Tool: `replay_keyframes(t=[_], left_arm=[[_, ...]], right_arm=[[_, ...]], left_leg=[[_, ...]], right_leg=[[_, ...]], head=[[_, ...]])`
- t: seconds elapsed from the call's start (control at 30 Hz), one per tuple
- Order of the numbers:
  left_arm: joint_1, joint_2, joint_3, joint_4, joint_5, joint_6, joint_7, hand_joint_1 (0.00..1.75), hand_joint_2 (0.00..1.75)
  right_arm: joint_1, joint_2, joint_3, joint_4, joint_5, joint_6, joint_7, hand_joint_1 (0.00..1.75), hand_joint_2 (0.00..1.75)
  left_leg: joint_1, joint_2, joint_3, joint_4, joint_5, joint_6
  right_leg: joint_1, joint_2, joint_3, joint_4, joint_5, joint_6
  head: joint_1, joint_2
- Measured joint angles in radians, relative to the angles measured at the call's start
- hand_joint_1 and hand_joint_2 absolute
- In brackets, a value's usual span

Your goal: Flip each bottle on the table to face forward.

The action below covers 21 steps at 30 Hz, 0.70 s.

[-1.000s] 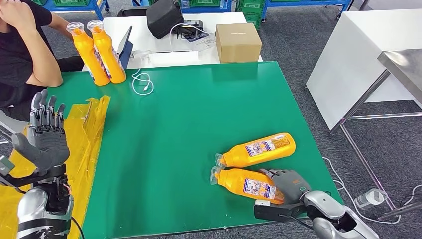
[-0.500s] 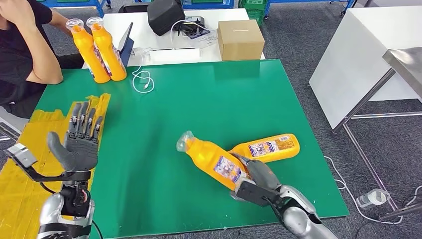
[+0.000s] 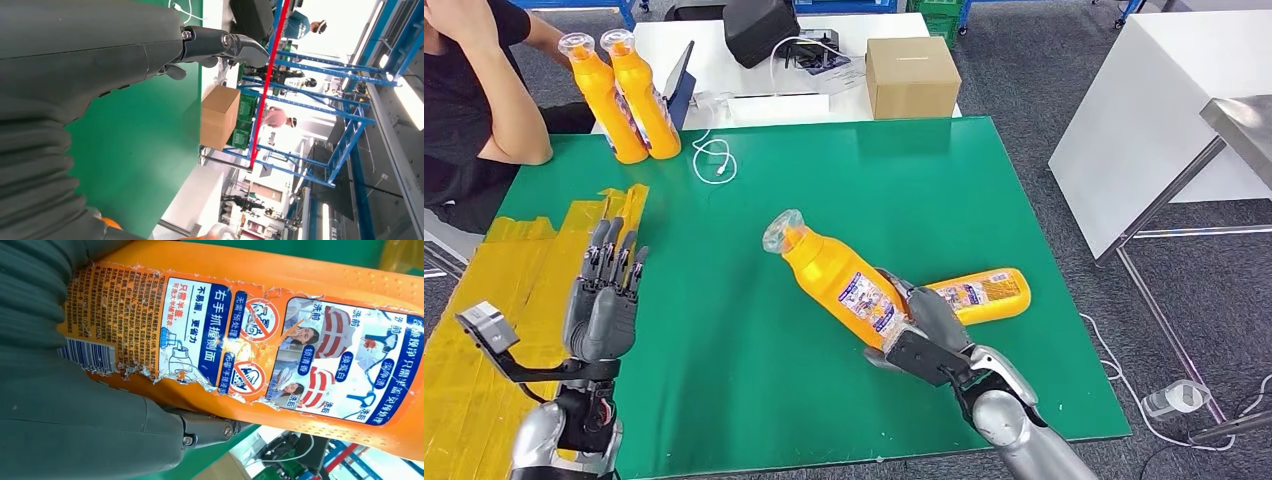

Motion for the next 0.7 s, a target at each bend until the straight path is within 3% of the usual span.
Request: replay_keyframes(t=[0.47, 0.7], left_arm=[[0.039, -0.002, -0.108, -0.073, -0.068, -0.005, -0.02, 0.0, 1.75], [0.044, -0.002, -0.17, -0.08, -0.115, -0.021, -0.041, 0.0, 1.75]], right_arm=[[-0.077, 0.061, 0.008, -0.003, -0.008, 0.01, -0.005, 1.75, 1.75], [-0.157, 0.189, 0.11, 0.028, 0.07, -0.018, 0.015, 1.75, 1.75]], left_leg=[[0.0, 0.0, -0.002, 0.0, 0.0, 0.0], [0.001, 0.0, -0.002, 0.0, 0.0, 0.0]], right_leg=[[0.0, 0.0, -0.002, 0.0, 0.0, 0.0], [0.002, 0.0, -0.003, 0.001, 0.0, 0.0]], head=[[0.0, 0.0], [0.0, 0.0]])
